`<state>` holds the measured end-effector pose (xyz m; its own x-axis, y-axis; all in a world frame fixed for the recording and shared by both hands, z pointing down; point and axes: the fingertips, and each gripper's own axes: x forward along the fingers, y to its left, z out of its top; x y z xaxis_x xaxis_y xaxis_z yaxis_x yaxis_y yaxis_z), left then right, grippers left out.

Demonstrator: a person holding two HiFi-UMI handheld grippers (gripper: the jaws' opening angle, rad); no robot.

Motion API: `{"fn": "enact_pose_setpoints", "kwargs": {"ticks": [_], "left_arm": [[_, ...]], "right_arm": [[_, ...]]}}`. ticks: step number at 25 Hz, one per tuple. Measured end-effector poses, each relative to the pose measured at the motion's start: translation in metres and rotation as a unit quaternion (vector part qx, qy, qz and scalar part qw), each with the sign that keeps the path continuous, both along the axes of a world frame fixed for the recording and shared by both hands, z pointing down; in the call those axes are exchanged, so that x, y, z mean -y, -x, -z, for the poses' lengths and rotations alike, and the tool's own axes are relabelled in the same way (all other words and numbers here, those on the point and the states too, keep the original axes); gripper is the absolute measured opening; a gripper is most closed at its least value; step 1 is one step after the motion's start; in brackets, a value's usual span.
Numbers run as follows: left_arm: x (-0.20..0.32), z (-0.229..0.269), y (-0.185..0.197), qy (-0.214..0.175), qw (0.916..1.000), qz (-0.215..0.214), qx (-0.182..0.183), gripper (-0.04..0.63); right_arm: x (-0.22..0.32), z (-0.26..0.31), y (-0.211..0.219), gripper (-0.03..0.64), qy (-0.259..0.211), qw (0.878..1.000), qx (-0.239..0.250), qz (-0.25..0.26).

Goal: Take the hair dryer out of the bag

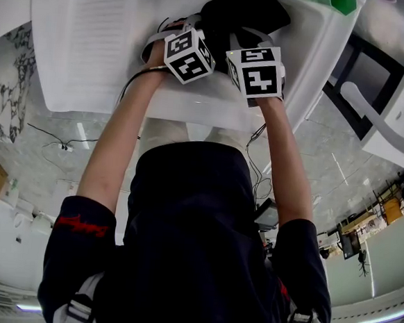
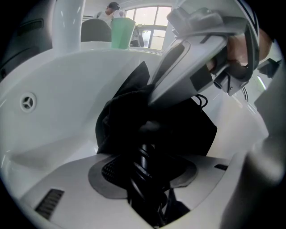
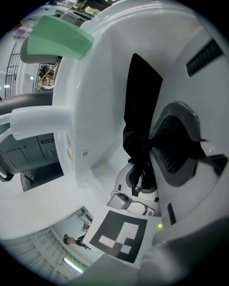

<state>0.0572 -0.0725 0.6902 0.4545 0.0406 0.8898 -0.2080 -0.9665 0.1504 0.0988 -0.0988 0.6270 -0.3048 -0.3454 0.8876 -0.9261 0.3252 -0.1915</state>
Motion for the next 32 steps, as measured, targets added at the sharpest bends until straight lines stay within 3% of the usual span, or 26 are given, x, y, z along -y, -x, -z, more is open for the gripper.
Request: {"fn": "enact_pose_setpoints", "kwargs": {"ticks": [15, 32], "left_arm": [[-0.001, 0.007, -0.001, 0.015, 0.9999, 0.003, 0.005, 0.209], [-0.013, 0.023, 0.009, 0.021, 0.9991, -0.036, 0.011, 0.209]], "right_arm": [[0.0, 0.0, -0.006, 0.048, 0.002, 1.0, 0.002, -0.001], [0.005, 0.003, -0.007, 0.046, 0.0, 1.0, 0.001, 0.002]]}}
